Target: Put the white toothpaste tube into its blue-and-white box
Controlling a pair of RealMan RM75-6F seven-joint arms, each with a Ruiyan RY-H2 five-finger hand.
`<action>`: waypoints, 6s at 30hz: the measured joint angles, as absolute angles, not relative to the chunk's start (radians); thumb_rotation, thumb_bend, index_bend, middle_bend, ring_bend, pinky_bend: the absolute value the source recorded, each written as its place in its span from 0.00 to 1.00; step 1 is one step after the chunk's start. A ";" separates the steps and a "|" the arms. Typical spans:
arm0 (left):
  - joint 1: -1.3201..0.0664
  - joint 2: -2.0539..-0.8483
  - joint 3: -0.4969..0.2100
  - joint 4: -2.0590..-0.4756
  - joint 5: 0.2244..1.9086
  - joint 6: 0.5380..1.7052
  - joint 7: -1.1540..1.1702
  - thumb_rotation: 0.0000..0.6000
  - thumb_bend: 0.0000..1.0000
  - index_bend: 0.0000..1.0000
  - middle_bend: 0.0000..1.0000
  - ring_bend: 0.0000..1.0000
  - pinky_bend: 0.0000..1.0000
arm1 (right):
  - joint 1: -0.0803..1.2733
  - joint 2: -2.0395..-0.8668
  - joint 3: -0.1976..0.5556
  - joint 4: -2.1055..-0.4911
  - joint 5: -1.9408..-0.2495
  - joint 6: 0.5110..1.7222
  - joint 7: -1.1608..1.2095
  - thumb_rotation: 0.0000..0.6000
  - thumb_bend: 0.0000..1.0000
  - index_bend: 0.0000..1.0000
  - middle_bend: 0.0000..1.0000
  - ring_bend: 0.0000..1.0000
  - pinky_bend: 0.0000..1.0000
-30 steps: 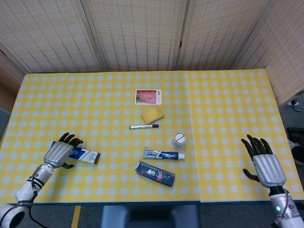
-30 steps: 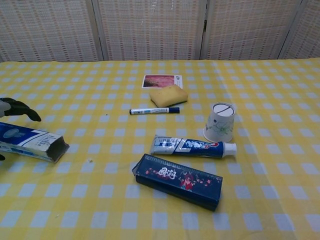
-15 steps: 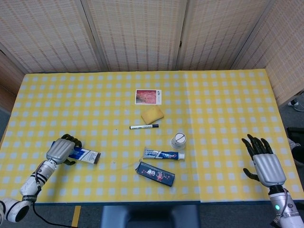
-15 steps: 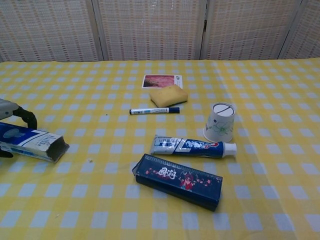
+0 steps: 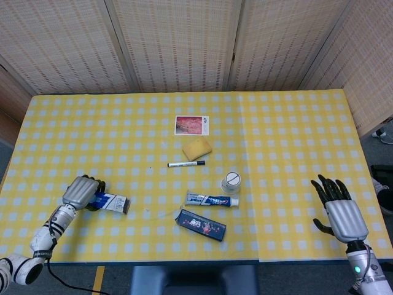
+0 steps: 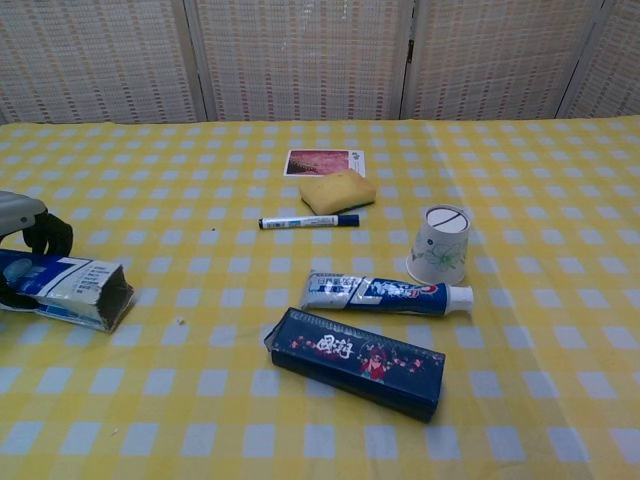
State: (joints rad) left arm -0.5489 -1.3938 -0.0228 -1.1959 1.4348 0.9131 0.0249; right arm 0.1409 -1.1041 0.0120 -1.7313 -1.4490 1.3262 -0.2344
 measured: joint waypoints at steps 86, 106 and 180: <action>-0.472 -1.276 -0.016 -1.309 1.430 1.072 0.042 1.00 0.19 0.65 0.62 0.49 0.39 | 0.878 -1.622 0.103 -1.374 -1.184 0.683 -0.382 1.00 0.28 0.39 0.28 0.32 0.29; -0.444 -1.224 -0.010 -1.305 1.453 1.109 -0.024 1.00 0.19 0.65 0.62 0.49 0.39 | 0.931 -1.698 0.120 -1.337 -1.128 0.676 -0.379 1.00 0.30 0.39 0.31 0.34 0.30; -0.474 -1.334 -0.189 -2.064 1.010 1.114 0.149 1.00 0.20 0.66 0.65 0.52 0.43 | 0.674 -1.513 0.317 -1.756 -1.502 1.316 1.038 1.00 0.36 0.76 0.62 0.69 0.66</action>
State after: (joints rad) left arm -0.4738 -1.3341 -0.1886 -2.0639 1.0100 1.1142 0.1488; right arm 0.6741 -1.5129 0.3167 -1.7563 -1.5024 1.3156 1.0378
